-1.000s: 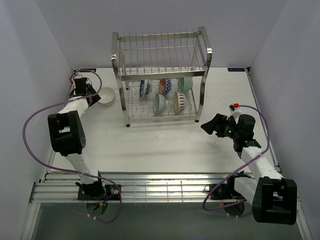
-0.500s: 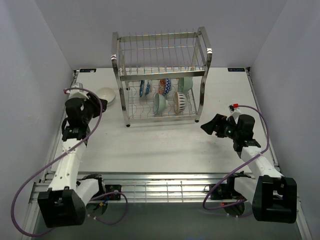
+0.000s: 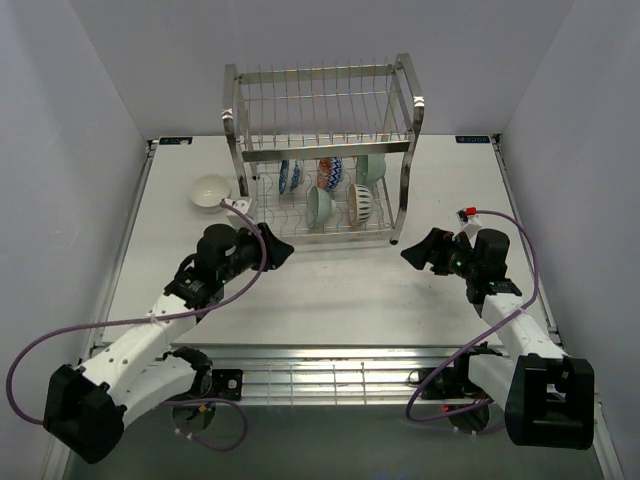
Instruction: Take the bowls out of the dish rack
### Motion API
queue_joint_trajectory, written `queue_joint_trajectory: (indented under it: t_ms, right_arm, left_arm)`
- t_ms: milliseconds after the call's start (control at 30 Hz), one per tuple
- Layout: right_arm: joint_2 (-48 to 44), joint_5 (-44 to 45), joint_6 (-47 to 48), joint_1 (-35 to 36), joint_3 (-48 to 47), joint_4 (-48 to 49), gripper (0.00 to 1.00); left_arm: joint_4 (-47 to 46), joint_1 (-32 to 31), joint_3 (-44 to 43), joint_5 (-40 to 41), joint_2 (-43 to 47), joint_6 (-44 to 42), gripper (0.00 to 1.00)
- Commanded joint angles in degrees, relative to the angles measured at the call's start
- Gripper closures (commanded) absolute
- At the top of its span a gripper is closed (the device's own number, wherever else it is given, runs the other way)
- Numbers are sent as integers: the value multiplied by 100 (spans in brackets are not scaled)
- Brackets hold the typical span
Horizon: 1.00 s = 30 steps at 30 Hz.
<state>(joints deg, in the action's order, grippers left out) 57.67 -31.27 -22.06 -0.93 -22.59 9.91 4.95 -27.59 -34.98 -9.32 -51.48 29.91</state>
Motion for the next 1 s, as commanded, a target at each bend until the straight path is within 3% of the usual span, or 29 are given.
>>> queue_joint_trajectory:
  t_ms: [0,100,267,533,967]
  right_arm:
    - [-36,-11,62,31,-9,20,10]
    - [-10,6,62,31,-9,20,10]
    - [-10,-20,62,31,-9,28,10]
    - [-10,-29,53,31,9,81,10]
    - [51,-108,18,31,44,204,9]
  left_arm:
    - [-451,-517,-219,281,-684,-11,55]
    - [-828,-939,-553,633,-1239,-248,54]
    - [-1426,-1108,-869,809,-2303,-442,54]
    - [-2805,-1196,-887,1546,-3051,-925,51]
    - [-3817,-1117,-1405,2005,-4185,-1936,43]
